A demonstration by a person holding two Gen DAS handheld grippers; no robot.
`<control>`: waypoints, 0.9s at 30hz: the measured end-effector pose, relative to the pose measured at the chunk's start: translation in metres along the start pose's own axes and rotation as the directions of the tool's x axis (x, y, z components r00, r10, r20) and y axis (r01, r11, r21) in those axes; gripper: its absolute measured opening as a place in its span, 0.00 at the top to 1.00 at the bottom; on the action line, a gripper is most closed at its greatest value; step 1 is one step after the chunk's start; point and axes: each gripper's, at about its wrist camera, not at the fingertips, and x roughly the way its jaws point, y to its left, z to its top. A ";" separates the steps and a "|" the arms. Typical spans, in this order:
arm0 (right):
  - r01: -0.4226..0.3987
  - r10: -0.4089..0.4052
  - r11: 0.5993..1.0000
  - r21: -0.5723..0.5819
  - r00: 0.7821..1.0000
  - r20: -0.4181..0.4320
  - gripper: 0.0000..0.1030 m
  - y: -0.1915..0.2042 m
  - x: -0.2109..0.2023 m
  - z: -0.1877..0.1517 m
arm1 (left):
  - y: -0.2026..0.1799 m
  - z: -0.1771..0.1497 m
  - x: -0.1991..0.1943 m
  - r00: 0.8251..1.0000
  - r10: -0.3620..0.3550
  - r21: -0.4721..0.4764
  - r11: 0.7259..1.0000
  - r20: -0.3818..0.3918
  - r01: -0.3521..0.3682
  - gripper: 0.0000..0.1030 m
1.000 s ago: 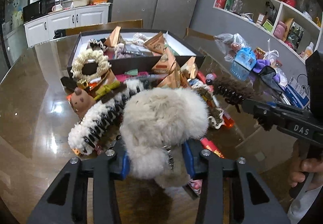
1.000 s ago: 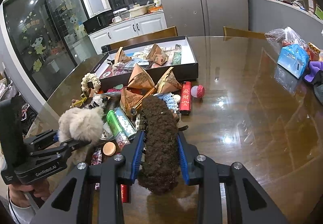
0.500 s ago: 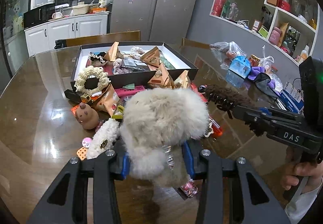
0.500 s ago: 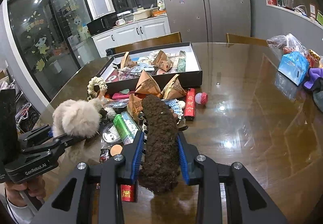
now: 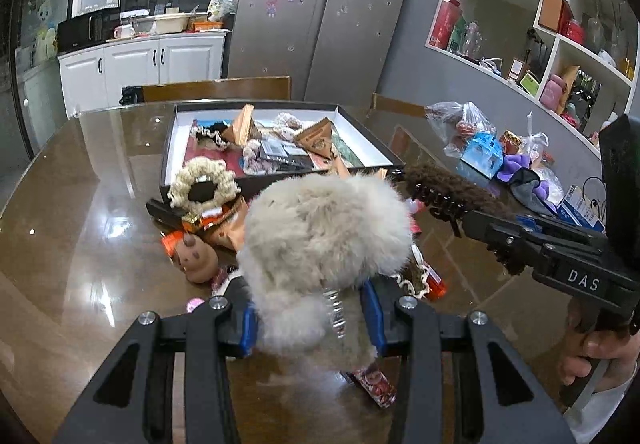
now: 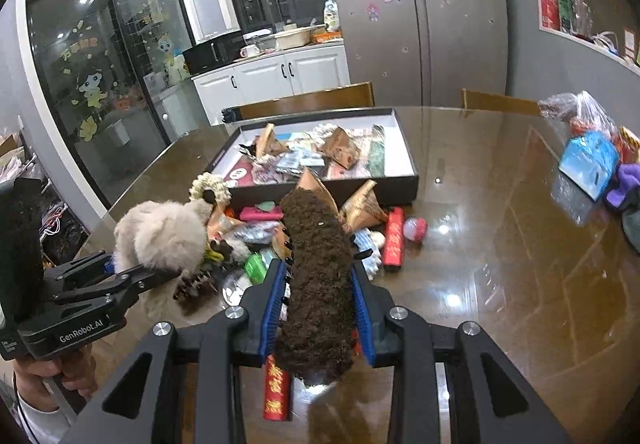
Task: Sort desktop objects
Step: 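Lift both plush toys up from the heap, then carry both plush toys over the open black box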
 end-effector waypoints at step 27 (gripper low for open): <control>0.024 -0.023 0.996 -0.081 1.000 0.008 0.68 0.032 0.044 0.095 | 0.039 0.095 0.048 0.984 0.178 -0.040 0.983 0.014 -0.177 0.58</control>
